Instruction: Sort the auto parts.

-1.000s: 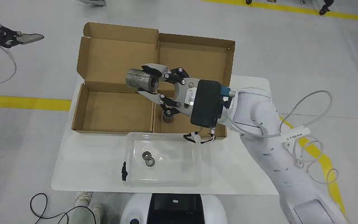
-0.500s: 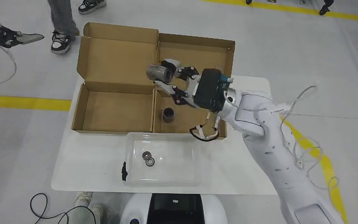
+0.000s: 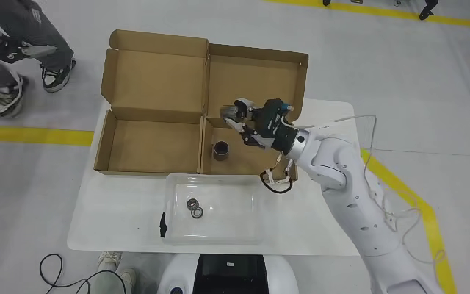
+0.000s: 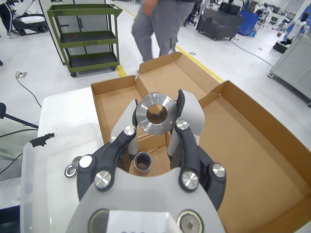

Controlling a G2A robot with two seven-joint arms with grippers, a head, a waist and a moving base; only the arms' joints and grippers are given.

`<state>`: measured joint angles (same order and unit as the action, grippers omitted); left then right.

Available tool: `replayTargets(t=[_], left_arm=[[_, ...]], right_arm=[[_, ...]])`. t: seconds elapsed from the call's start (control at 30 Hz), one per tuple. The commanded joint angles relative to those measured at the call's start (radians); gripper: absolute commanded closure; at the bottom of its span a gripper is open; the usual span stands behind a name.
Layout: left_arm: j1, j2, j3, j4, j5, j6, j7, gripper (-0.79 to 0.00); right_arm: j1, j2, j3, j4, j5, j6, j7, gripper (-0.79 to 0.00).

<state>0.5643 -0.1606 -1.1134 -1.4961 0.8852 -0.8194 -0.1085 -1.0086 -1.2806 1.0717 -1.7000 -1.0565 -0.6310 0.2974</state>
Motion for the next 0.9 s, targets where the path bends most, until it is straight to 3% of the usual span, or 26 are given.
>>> replayTargets(t=[0.0,0.43,0.87], left_arm=[[0.0,0.0,0.0,0.0,0.0,0.0,0.0,-0.785],[0.0,0.0,0.0,0.0,0.0,0.0,0.0,-0.785],[0.0,0.0,0.0,0.0,0.0,0.0,0.0,-0.785]], right_arm=[[-0.012,0.004,0.007,0.003,0.004,0.005,0.04,0.0],[-0.042,0.018,-0.01,0.075,0.0,0.072,0.347,0.0],[0.04,-0.006,-0.129,0.261,-0.001,0.132,0.428,0.0]])
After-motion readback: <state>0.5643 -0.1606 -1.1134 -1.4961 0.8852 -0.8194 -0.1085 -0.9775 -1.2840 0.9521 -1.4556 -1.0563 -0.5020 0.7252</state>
